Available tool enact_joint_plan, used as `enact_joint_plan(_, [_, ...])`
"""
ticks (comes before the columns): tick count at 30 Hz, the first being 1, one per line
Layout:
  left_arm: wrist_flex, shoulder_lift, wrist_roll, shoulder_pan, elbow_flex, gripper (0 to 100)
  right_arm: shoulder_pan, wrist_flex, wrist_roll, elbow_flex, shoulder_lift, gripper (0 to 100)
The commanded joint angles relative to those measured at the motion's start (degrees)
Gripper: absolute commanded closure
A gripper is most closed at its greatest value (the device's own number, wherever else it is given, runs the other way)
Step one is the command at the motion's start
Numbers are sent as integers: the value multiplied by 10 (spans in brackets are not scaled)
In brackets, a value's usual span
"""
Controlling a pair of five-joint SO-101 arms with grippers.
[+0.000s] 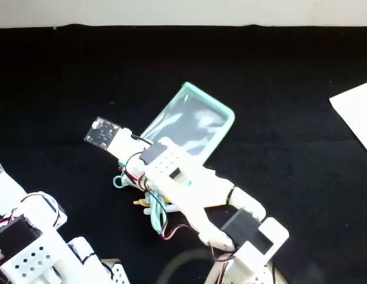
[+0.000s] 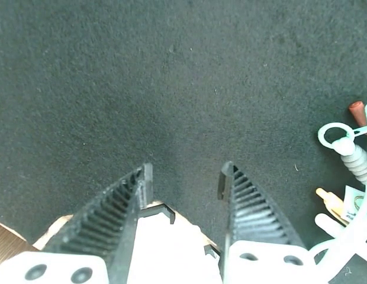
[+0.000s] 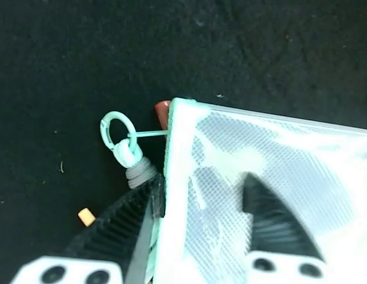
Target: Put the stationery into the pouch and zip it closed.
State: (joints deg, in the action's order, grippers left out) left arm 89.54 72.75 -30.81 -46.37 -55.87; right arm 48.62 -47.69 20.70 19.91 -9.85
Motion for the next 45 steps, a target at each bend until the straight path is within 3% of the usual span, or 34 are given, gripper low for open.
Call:
enact_joint_plan(1, [-4, 3, -3, -5, 1, 804, -12, 8, 3, 1, -21, 997])
enact_joint_plan(8, [-4, 3, -3, -6, 1, 804, -70, 3, -4, -2, -14, 971])
enact_joint_plan(13, [-4, 3, -4, -6, 0, 804, -42, -51, -76, -1, 64, 967])
enact_joint_plan(20, [-9, 3, -4, -5, -25, 803, -19, -76, -136, 2, 162, 728])
enact_joint_plan(25, [-10, 3, -4, -5, -44, 802, 7, -171, -151, 2, 162, 725])
enact_joint_plan(29, [-23, 3, -4, -5, -46, 803, 37, -256, -244, 3, 161, 738])
enact_joint_plan(33, [-25, 3, -4, -5, -46, 803, 41, -262, -322, 1, 161, 829])
enact_joint_plan(38, [-25, 3, -4, -5, -46, 804, 67, -262, -461, 7, 156, 831])
enact_joint_plan(45, [-25, 3, -4, -5, -46, 804, 112, -255, -487, 7, 66, 831])
